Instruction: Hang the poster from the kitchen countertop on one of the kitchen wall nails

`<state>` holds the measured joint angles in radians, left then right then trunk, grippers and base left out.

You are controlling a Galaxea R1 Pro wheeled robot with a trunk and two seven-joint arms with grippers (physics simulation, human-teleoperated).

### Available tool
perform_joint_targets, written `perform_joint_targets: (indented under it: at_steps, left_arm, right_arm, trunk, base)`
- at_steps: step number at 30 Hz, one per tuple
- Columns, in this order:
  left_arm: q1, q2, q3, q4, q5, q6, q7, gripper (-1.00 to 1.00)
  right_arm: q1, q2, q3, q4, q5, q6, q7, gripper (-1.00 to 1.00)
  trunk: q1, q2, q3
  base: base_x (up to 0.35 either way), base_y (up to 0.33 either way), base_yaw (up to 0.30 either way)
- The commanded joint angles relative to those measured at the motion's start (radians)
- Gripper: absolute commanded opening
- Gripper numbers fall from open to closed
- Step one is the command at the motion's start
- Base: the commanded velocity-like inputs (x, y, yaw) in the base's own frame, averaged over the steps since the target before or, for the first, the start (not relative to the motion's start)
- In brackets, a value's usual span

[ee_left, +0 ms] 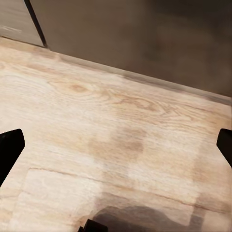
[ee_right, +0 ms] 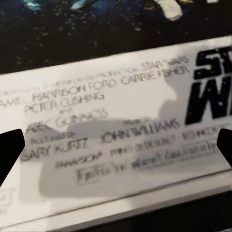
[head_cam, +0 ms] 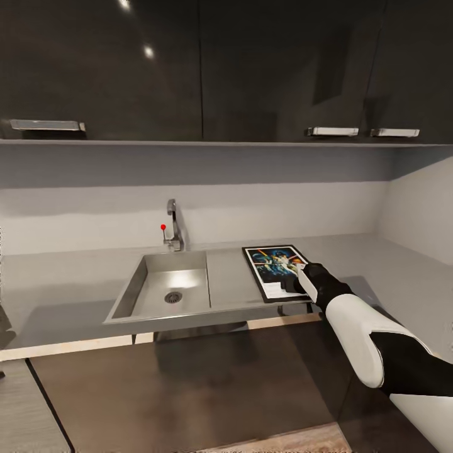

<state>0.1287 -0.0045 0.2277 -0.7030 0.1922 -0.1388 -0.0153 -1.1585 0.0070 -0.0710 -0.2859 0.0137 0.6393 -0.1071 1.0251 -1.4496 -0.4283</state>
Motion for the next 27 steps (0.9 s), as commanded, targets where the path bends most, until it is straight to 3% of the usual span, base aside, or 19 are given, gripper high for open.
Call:
perform_joint_targets:
  at_steps: [1, 27]
  left_arm:
    - [0.000, 0.000, 0.001, -0.001, 0.009, -0.001, -0.002, 1.00]
    - [0.000, 0.000, 0.001, -0.002, 0.009, 0.000, -0.002, 1.00]
  right_arm:
    - [0.000, 0.001, -0.006, 0.030, 0.003, 0.010, -0.003, 1.00]
    - [0.000, 0.001, -0.006, 0.030, 0.003, 0.010, -0.003, 1.00]
  trunk:
    - [0.000, 0.000, -0.001]
    - [0.000, 0.000, -0.001]
  base:
    - [-0.196, 0.000, 0.000]
    - [-0.135, 0.000, 0.000]
